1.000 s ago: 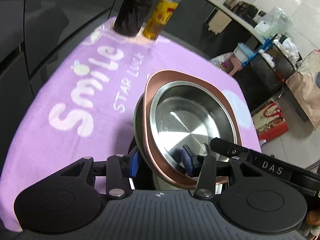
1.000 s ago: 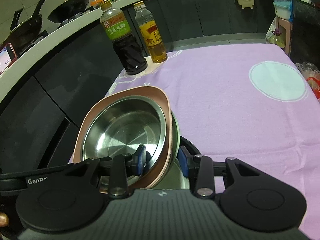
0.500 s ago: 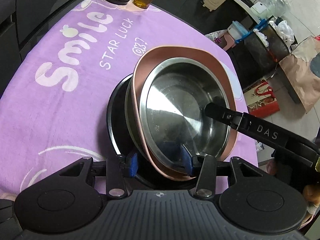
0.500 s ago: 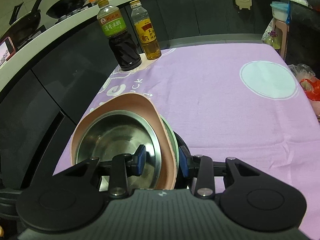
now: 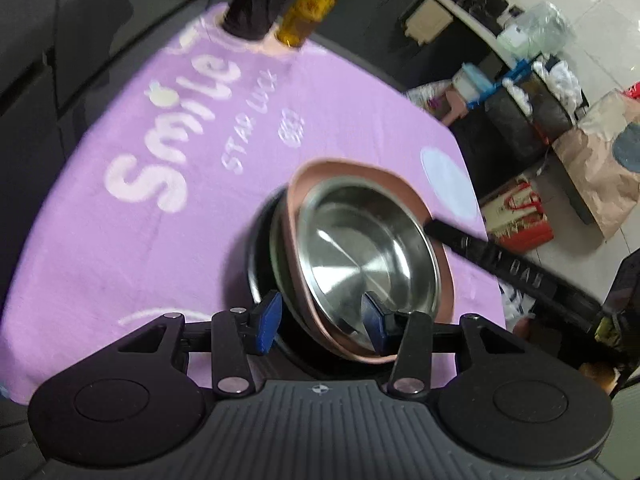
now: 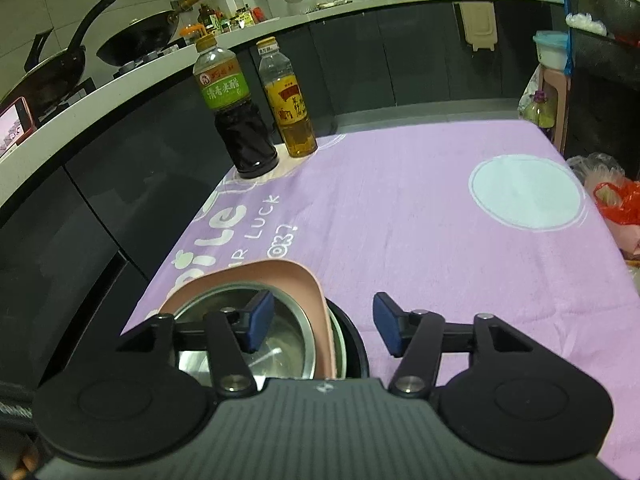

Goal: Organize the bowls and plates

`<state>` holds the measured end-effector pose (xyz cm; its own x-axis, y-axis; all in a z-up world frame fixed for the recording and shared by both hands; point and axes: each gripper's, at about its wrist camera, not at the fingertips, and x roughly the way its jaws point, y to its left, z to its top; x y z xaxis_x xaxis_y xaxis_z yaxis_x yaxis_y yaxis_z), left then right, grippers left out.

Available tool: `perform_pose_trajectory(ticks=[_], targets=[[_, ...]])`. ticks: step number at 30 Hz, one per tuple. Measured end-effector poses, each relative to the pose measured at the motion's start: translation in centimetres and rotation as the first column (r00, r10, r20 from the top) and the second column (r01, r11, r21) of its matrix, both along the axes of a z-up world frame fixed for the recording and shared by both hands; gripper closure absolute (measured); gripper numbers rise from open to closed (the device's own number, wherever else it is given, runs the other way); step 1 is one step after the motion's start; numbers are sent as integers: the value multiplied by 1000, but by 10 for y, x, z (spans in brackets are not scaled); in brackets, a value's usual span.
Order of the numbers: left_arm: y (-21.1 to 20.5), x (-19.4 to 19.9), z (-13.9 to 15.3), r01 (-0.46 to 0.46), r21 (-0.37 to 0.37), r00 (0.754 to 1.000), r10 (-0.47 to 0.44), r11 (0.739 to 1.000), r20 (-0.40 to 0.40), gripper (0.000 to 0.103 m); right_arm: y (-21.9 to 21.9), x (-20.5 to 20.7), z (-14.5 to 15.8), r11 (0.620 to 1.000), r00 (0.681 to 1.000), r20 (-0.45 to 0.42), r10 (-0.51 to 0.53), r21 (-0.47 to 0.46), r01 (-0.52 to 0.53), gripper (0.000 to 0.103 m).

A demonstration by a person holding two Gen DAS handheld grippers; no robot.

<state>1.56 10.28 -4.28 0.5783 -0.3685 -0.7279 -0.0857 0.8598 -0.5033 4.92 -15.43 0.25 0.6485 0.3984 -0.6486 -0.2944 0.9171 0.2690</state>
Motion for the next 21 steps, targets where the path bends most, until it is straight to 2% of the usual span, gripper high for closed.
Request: perform_pose_trajectory(ticks=[5, 10, 13, 18, 19, 20, 21], targets=[[9, -2, 0, -77, 61, 997, 75, 995, 30, 61, -8, 3, -13, 1000, 997, -70, 10, -6, -10, 64], [8, 0, -3, -53, 31, 998, 52, 998, 42, 61, -10, 6, -27, 1000, 988, -155, 18, 12, -16, 64], [4, -1, -1, -26, 17, 996, 25, 1000, 84, 61, -12, 5, -30, 999, 985, -173, 17, 32, -11, 64], [-8, 2, -10, 2, 108, 994, -14, 994, 110, 59, -15, 6, -31, 998, 982, -188, 12, 59, -1, 63], [-10, 1, -11, -12, 136, 989, -8, 991, 148, 55, -15, 6, -32, 998, 982, -191, 10, 64, 2, 63], [-11, 2, -13, -22, 166, 990, -1, 986, 141, 52, -16, 6, -33, 998, 981, -193, 9, 70, 5, 63], [-11, 5, -16, -22, 165, 992, 1, 986, 123, 51, -16, 6, -33, 997, 981, -196, 9, 78, 7, 63]])
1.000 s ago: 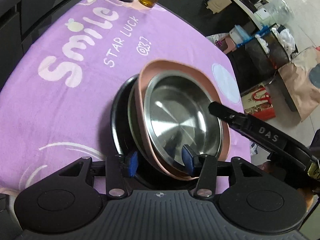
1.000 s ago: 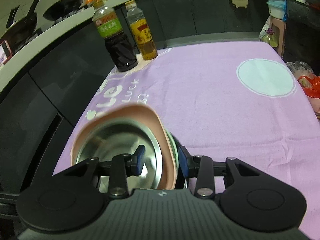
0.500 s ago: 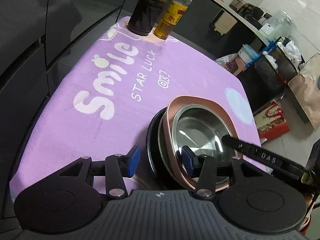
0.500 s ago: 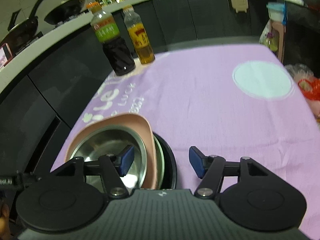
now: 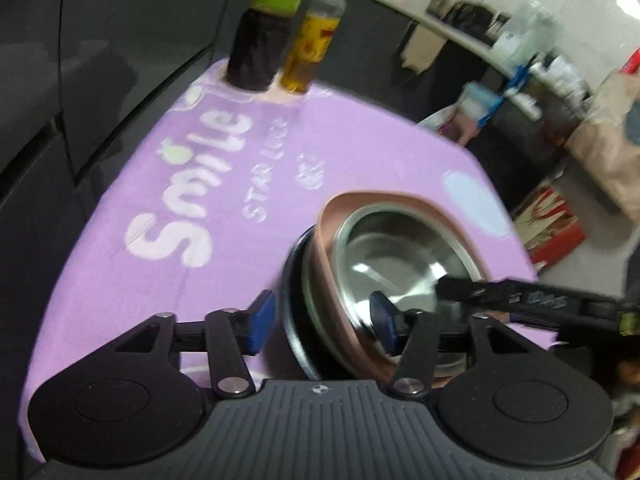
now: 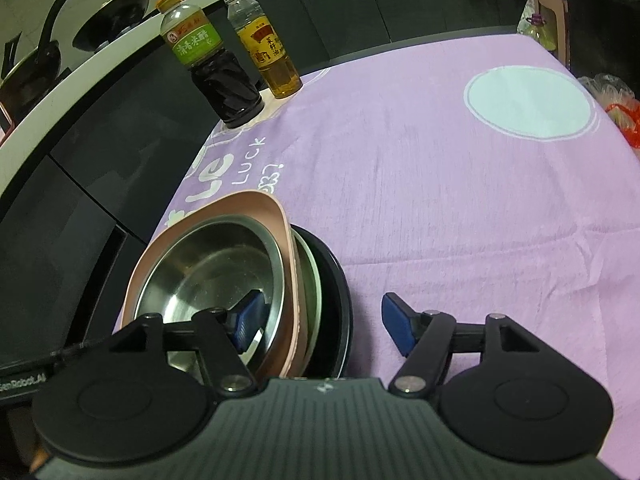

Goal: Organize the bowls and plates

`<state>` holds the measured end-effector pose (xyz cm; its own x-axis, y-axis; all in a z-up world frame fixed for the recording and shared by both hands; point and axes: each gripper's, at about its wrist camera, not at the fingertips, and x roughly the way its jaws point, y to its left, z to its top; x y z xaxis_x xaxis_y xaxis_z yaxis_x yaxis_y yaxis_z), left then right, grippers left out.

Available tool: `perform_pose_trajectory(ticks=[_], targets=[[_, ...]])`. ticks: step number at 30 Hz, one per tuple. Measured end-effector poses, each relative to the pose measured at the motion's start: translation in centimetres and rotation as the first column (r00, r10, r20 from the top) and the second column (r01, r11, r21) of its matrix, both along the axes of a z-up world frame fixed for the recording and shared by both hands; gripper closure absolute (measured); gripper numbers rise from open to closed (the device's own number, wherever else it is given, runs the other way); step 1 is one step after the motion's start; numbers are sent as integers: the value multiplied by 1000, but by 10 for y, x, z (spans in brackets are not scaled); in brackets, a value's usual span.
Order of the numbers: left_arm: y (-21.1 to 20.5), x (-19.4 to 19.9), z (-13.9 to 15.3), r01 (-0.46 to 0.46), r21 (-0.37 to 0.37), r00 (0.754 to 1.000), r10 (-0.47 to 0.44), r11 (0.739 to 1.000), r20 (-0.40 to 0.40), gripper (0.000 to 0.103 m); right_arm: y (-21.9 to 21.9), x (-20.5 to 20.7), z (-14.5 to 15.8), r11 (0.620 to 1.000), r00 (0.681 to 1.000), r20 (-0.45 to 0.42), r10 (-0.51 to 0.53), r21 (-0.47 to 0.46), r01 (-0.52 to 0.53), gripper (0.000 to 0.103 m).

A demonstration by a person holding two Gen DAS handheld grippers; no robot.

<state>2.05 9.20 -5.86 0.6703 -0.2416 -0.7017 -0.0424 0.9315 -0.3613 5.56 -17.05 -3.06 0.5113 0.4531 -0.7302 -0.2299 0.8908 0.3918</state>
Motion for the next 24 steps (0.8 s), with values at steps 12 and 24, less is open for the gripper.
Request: perform_pose_trajectory(ticks=[12, 24], targets=[[12, 18, -26, 5, -210, 996, -24, 978, -88, 43, 2, 6, -5, 996, 997, -53, 52, 78, -48, 62], [2, 14, -19, 32, -138, 998, -39, 990, -48, 45, 11, 3, -2, 996, 997, -22, 76, 50, -75, 66]])
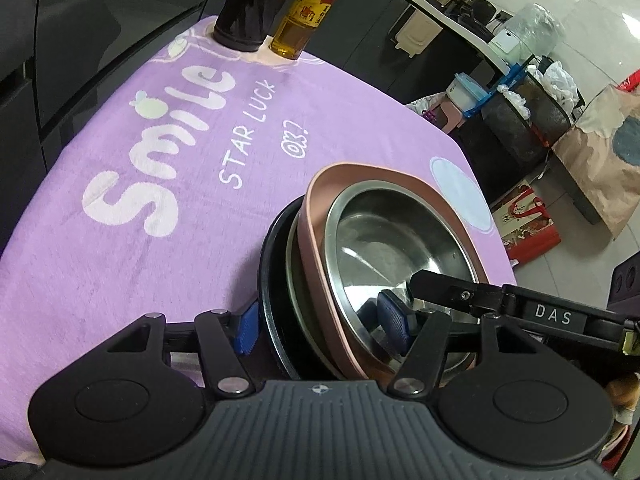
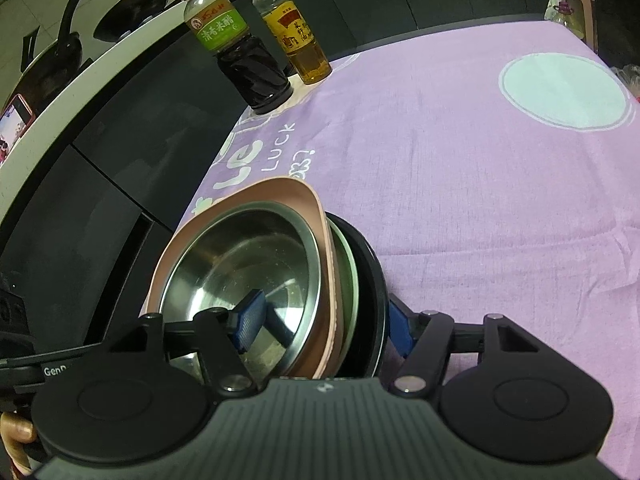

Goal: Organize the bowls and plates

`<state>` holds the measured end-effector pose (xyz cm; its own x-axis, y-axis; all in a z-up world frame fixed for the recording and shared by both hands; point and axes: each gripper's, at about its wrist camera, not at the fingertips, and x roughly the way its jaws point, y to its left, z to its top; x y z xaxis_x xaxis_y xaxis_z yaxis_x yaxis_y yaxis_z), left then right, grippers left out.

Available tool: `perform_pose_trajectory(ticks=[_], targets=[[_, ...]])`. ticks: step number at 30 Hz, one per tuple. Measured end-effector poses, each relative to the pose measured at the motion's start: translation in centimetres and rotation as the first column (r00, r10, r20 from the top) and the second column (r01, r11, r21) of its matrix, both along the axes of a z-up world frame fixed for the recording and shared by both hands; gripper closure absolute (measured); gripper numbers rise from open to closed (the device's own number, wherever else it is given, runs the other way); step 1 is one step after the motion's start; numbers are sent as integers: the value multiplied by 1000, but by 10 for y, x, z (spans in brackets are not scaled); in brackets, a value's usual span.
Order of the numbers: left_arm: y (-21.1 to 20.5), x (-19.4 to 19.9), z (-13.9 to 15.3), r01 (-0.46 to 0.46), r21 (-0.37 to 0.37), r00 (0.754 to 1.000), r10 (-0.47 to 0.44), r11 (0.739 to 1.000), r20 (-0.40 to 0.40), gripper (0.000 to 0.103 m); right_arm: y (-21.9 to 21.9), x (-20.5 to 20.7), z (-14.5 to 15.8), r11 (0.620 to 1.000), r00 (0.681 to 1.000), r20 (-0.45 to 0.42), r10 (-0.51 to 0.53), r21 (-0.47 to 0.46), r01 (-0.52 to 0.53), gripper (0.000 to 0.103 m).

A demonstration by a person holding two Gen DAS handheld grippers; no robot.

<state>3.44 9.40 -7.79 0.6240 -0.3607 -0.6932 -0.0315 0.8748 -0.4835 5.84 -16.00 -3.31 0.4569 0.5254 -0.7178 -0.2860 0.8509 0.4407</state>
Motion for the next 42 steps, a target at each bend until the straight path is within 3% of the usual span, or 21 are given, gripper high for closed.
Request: perform_pose_trajectory(ticks=[17, 42], targets=[[-6, 9, 2, 5, 0, 1000, -5, 1000, 6, 47, 1, 3, 3, 999, 999, 23, -29, -25, 29, 67], [-10, 61, 9, -12, -15, 1000, 12, 1000, 22, 47, -1, 42, 8, 998, 997, 50, -51, -28, 52, 67]])
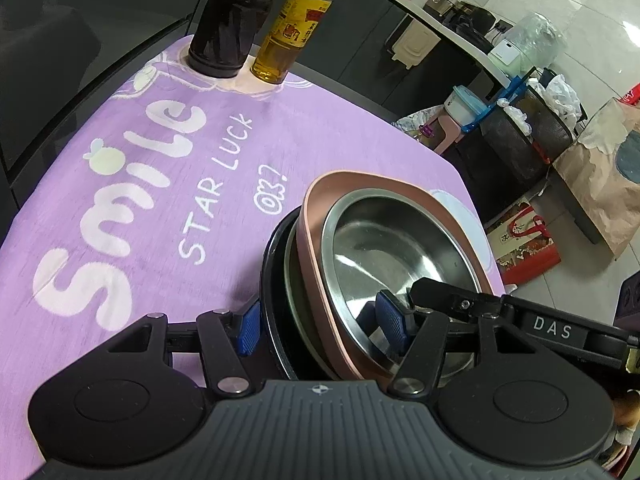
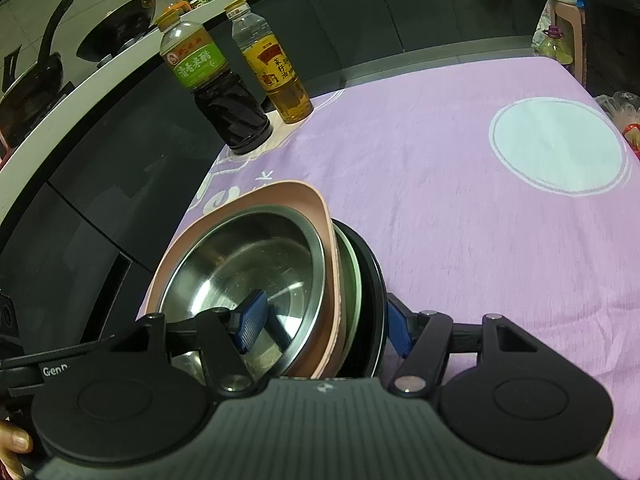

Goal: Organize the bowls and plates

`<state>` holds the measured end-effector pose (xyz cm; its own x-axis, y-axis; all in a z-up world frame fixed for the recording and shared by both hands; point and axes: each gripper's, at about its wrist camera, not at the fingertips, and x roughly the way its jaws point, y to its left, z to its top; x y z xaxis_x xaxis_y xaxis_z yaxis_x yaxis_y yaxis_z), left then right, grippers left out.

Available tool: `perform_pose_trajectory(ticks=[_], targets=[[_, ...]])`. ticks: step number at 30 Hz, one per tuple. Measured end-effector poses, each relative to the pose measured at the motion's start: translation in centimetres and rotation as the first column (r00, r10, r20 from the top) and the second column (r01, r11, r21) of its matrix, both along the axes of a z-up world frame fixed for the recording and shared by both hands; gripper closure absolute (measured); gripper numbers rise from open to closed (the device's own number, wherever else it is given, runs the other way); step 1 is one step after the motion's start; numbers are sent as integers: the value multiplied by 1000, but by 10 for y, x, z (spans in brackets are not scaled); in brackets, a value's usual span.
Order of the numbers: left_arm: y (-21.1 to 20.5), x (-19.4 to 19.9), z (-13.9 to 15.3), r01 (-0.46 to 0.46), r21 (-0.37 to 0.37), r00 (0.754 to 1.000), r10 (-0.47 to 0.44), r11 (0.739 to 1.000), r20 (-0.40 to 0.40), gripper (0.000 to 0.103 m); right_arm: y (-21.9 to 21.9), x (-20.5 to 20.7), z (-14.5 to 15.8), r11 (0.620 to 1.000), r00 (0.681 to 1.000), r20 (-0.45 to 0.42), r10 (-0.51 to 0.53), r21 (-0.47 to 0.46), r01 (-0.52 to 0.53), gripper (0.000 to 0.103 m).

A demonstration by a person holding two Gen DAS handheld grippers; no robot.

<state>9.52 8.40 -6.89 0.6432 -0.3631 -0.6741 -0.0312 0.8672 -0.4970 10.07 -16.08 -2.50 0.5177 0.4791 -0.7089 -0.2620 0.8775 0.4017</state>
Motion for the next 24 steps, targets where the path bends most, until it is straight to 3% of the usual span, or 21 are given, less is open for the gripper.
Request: perform_pose_trajectory(ticks=[24], targets=[[-8, 107, 10, 21, -8, 1000, -20, 1000, 23, 49, -4, 77, 11, 996, 996, 8, -94, -6, 94, 67]])
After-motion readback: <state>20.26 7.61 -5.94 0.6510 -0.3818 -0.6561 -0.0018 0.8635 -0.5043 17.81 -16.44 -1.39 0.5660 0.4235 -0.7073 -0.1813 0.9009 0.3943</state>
